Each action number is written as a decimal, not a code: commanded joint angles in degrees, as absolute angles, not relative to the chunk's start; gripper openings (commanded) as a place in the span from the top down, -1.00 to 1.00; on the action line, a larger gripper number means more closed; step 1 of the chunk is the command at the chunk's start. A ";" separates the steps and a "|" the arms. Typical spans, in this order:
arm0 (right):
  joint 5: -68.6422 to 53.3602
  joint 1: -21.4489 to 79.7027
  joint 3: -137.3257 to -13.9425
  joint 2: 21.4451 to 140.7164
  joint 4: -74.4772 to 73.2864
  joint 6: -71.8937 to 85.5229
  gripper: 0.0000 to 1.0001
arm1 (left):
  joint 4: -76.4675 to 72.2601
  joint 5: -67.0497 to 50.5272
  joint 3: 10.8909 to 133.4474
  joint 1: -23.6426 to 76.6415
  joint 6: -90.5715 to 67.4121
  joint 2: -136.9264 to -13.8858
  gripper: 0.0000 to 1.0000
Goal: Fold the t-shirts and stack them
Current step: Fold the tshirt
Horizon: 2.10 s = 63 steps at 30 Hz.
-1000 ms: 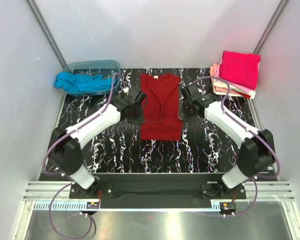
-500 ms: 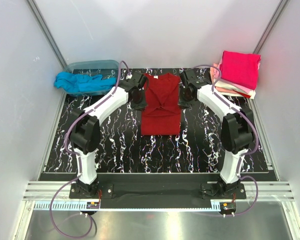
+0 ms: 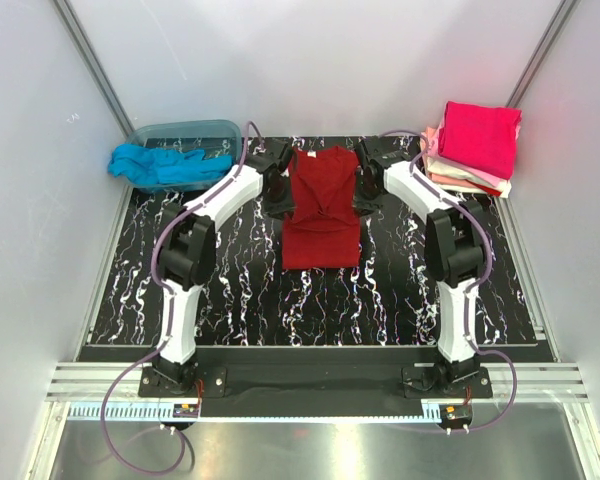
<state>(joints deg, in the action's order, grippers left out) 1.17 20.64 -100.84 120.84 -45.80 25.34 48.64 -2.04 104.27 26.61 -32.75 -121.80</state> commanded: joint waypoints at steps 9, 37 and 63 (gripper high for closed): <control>-8.00 11.16 -140.89 136.43 -61.96 23.12 -0.43 | 58.74 -7.21 132.75 17.76 -32.95 -133.00 0.08; -30.76 14.76 -58.10 105.29 -15.21 36.39 -0.17 | 16.70 -16.00 54.23 24.26 -42.98 -90.44 -0.01; -27.16 16.17 -59.85 106.61 -16.17 37.09 0.95 | 2.12 -11.43 46.32 27.69 -51.15 -94.93 0.03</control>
